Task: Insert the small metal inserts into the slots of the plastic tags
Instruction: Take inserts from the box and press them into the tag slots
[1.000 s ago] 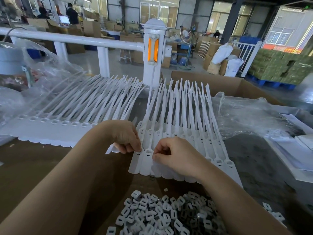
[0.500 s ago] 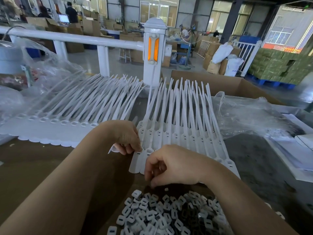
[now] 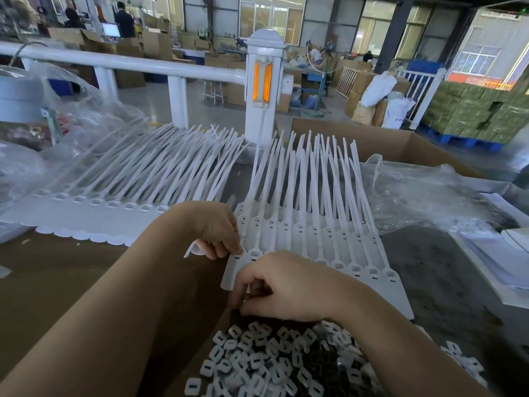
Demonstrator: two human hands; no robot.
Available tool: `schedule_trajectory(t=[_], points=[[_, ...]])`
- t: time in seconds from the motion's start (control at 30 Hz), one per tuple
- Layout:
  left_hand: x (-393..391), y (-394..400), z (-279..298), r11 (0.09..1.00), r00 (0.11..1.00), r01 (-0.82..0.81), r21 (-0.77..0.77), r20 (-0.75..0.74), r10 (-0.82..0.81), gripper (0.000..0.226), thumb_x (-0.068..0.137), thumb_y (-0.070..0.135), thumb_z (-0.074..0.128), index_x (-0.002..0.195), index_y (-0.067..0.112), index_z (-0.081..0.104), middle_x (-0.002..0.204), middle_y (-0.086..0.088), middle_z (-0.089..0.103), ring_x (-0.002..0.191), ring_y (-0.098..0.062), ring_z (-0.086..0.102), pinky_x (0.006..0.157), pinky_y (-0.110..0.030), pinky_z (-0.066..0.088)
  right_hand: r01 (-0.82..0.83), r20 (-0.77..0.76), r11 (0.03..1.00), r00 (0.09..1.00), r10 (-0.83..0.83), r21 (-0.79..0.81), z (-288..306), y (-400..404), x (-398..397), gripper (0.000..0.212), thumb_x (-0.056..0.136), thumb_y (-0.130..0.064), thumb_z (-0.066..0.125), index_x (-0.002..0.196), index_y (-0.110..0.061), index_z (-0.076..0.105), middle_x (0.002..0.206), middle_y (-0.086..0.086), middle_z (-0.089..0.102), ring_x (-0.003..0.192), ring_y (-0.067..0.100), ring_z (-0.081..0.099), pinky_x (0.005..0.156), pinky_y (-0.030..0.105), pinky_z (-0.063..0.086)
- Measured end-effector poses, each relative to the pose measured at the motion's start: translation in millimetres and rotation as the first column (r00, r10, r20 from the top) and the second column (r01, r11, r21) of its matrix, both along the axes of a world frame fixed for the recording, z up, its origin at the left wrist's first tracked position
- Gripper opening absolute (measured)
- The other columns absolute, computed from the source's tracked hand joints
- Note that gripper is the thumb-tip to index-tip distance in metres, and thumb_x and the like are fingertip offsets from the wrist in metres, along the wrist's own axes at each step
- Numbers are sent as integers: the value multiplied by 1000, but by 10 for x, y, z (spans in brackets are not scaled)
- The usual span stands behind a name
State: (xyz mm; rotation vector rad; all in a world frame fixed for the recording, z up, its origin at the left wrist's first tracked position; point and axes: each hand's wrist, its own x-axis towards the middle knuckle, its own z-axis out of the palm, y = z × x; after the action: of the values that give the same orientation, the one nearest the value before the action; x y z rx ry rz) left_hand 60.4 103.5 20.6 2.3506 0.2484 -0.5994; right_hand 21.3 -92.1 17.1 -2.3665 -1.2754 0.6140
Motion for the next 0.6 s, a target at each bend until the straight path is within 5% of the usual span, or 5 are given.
schedule_trajectory(t=[0.17, 0.33, 0.43, 0.6], points=[[-17, -14, 16, 1000, 1000, 17, 24, 10, -17, 11, 84, 15, 78, 80, 11, 68, 59, 0, 67, 57, -9, 66, 51, -19, 53, 10, 12, 1000, 1000, -10, 1, 30, -35, 37, 17, 90, -23, 70, 101, -35, 74, 88, -7, 65, 80, 8, 61, 73, 31, 55], [-37, -16, 19, 1000, 1000, 15, 22, 14, -15, 11, 84, 14, 77, 81, 10, 68, 61, -2, 67, 60, -11, 66, 52, -20, 53, -104, -139, 992, 984, 112, 70, 120, -29, -13, 14, 86, -26, 77, 99, -29, 77, 79, -28, 61, 80, -7, 58, 69, 12, 43], [-46, -21, 24, 1000, 1000, 14, 24, 17, -14, 10, 85, 14, 77, 81, 10, 68, 62, -2, 67, 60, -11, 66, 53, -20, 54, -183, -186, 979, 963, 197, 90, 130, 31, -78, 16, 85, -26, 78, 102, -27, 76, 81, -26, 62, 78, -10, 58, 69, 5, 41], [-53, -23, 38, 999, 999, 40, 27, 20, -40, 10, 86, 13, 75, 82, 10, 67, 63, -2, 66, 56, -8, 64, 51, -18, 52, -22, -62, 979, 997, 35, 203, 81, -17, 10, 6, 91, -29, 71, 95, -30, 74, 83, -25, 65, 80, -6, 62, 73, 15, 50]])
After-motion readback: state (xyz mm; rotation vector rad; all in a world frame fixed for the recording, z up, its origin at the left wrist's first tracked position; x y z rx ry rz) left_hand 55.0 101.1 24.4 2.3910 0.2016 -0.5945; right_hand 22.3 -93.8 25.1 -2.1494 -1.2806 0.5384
